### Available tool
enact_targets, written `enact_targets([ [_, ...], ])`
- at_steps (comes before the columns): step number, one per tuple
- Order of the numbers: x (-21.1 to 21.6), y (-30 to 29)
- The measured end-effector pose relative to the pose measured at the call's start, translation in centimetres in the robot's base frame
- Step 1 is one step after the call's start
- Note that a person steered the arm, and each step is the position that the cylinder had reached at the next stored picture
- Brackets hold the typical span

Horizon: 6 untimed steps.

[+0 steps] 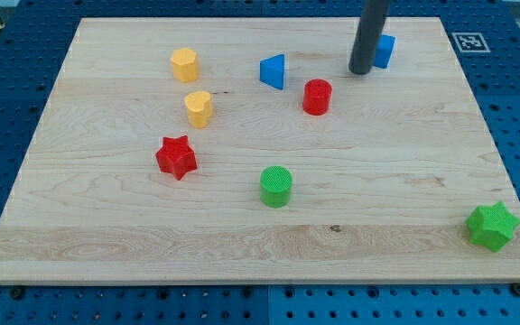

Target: Push the blue cube to the right

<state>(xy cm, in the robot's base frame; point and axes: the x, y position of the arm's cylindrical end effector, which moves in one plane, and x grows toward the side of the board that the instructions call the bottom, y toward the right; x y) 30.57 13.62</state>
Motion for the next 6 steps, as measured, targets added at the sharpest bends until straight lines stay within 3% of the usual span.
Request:
enact_targets([
  [2,-4.0,-3.9],
  [3,-5.7,-3.2],
  [6,-4.1,3.3],
])
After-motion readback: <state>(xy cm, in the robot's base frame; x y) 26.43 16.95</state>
